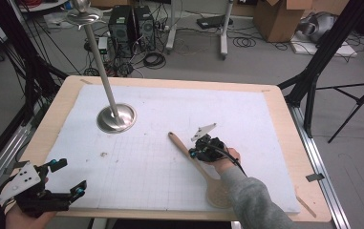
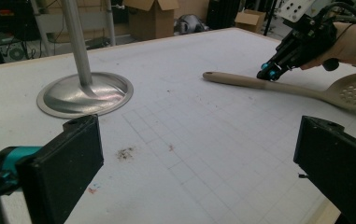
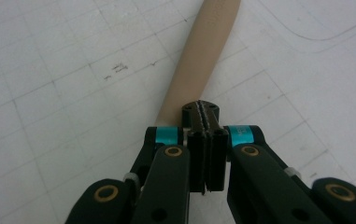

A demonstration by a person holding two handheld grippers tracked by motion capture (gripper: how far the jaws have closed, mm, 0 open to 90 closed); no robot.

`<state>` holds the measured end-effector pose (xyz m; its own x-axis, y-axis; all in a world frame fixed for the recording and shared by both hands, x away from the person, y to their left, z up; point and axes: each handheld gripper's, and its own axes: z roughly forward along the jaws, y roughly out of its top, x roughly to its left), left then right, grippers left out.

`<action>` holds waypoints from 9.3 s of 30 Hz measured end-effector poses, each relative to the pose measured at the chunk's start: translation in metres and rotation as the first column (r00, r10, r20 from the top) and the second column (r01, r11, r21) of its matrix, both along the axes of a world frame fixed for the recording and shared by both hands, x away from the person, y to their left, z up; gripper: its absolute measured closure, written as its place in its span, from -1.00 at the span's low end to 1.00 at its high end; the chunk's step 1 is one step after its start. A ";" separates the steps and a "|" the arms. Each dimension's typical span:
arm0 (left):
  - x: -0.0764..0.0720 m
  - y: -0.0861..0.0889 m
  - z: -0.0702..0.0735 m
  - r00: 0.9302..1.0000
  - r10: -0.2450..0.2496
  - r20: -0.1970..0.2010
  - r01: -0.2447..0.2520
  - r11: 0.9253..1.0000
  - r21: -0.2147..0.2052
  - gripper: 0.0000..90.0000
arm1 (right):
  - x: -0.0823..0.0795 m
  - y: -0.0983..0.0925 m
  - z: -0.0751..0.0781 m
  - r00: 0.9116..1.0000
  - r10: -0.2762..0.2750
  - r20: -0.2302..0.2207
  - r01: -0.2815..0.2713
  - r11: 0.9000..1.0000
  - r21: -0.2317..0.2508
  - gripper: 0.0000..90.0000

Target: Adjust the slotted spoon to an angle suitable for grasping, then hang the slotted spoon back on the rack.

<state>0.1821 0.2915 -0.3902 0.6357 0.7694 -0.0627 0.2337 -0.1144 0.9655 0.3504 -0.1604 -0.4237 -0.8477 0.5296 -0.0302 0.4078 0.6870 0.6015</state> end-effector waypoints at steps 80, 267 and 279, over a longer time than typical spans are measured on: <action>0.008 0.002 0.006 1.000 -0.006 0.019 0.006 1.000 -0.013 -0.96 | -0.067 -0.014 0.042 0.977 0.211 0.034 -0.214 0.969 0.126 -0.75; -0.026 0.024 0.005 0.997 0.074 0.017 -0.074 0.997 -0.036 -0.96 | 0.013 0.047 0.187 0.969 -0.019 0.248 -0.102 0.878 0.467 0.74; -0.028 0.024 0.004 0.997 0.076 0.015 -0.076 0.997 -0.032 -0.96 | 0.022 0.057 0.196 0.970 -0.045 0.239 -0.080 0.869 0.489 0.74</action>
